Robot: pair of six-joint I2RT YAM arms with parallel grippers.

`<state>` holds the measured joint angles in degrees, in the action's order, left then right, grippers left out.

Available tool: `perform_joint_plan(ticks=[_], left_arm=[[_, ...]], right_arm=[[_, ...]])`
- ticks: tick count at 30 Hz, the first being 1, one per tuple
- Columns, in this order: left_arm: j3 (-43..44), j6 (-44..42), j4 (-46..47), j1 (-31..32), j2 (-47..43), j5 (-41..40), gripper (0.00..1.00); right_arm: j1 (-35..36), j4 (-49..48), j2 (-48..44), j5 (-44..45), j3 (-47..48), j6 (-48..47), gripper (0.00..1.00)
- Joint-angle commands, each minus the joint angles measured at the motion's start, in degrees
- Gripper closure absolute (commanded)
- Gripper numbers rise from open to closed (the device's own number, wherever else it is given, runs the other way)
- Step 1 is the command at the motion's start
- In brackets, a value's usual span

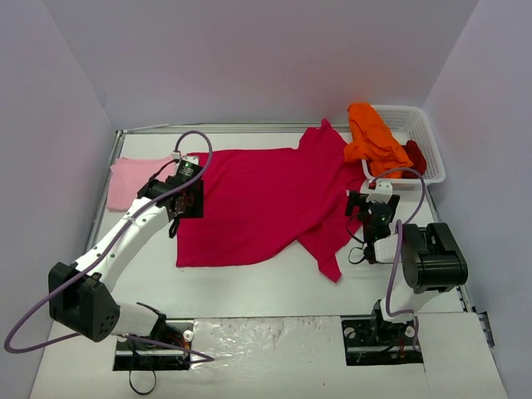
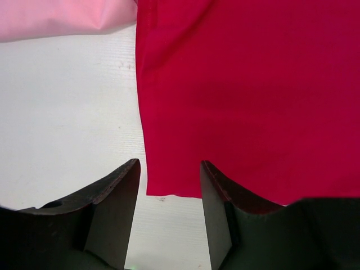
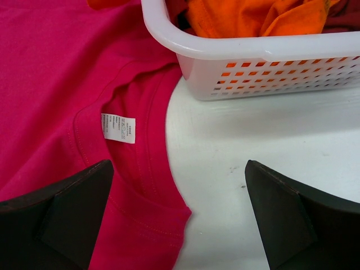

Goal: Fold and stack the t-shirts
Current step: Flatten out the tshirt

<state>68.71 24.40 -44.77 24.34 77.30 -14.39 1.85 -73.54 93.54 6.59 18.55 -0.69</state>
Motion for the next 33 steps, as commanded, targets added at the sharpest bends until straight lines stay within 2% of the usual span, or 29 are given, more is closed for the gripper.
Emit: perform_joint_plan(ticks=[1, 7, 16, 24, 25, 27, 33], left_arm=[[0.55, -0.50, 0.48, 0.36, -1.71, -0.64, 0.55], [0.64, 0.03, 0.65, 0.45, -2.67, -1.34, 0.55], [-3.84, 3.02, 11.81, 0.36, -7.15, 1.74, 0.46], [-2.97, 0.65, 11.99, 0.45, -7.96, -3.72, 0.36], [-2.79, 0.38, 11.90, 0.45, -7.43, -3.36, 0.30], [-2.27, -1.11, 11.82, 0.62, -5.85, -4.14, 0.05], [-4.46, -0.85, 18.05, 0.62, -4.09, -4.68, 0.06]], right_arm=[[-0.26, -8.20, -0.46, 0.09, 1.58, 0.07, 0.00], [-0.26, -8.20, -0.46, 0.09, 1.58, 0.07, 0.00], [-0.26, -8.29, -0.46, 0.09, 1.58, 0.07, 0.00], [-0.18, -8.29, -0.46, 0.09, 1.58, 0.07, 0.00], [-0.26, -8.29, -0.55, 0.09, 1.58, 0.07, 0.00], [-0.26, -8.29, -0.46, 0.09, 1.58, 0.07, 0.00], [-0.26, -8.29, -0.46, 0.09, 1.58, 0.07, 0.00]])
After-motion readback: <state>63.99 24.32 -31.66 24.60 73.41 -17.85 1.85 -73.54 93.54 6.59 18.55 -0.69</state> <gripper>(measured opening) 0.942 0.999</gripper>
